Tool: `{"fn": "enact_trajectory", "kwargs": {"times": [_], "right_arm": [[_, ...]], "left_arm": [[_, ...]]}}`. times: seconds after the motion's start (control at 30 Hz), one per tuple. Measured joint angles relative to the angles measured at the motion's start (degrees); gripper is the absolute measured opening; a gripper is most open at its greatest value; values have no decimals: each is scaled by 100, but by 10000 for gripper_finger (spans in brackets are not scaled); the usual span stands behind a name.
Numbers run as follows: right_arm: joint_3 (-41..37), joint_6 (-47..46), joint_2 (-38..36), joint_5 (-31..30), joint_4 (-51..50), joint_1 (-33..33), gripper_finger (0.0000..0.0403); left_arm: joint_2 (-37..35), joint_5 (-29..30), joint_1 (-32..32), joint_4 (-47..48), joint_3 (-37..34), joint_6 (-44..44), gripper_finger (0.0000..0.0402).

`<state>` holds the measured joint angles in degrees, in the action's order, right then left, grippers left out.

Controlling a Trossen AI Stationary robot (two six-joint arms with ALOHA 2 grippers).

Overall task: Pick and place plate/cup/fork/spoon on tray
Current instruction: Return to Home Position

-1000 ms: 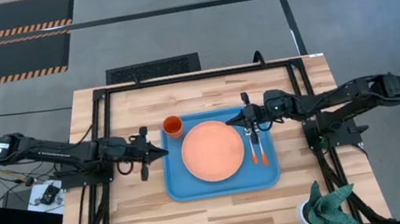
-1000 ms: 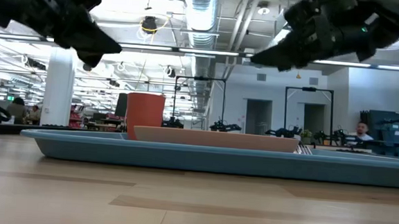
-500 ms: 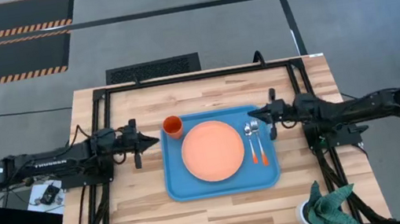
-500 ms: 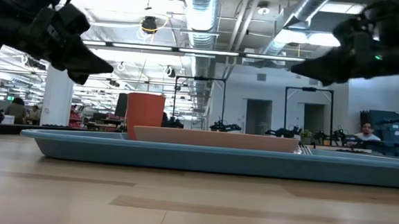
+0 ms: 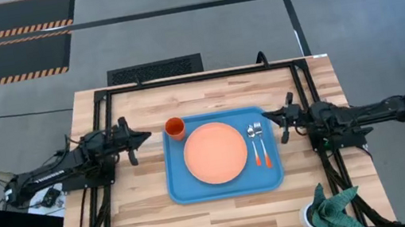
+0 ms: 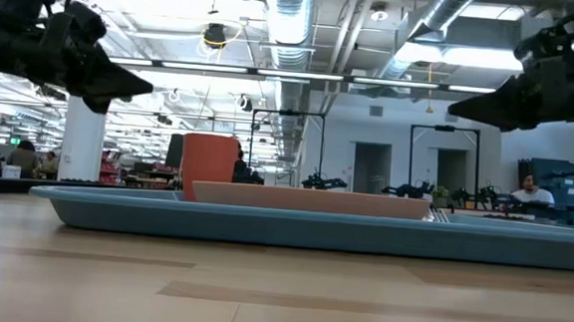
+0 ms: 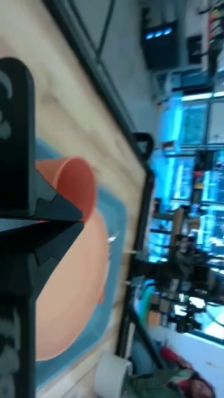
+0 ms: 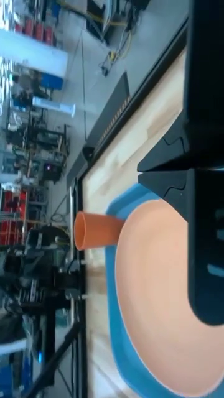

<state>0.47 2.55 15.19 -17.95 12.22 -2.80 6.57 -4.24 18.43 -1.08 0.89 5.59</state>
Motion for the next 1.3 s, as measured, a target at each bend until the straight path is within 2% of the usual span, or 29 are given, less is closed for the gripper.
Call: {"fn": "enact_trajectory", "kwargs": {"times": [0.13,0.23,0.37,0.53,0.7,1.3], "right_arm": [[-1,-106,-963,-44,-782,28,2],[0,107,-1504,196,-844,27,4],[-1,373,-1474,285,-879,6,9],[-2,-62,-1261,286,-896,-87,22],[-2,-103,-1139,288,-909,-110,34],[-7,-105,-1140,288,-922,-110,38]], "left_arm": [[-261,22,12,21,6,-63,0],[-241,43,12,35,8,-73,0],[-232,44,9,39,10,-190,0],[-332,-4,6,34,15,-203,0],[-237,439,7,115,17,-20,0],[-217,549,7,103,17,109,0]]}}
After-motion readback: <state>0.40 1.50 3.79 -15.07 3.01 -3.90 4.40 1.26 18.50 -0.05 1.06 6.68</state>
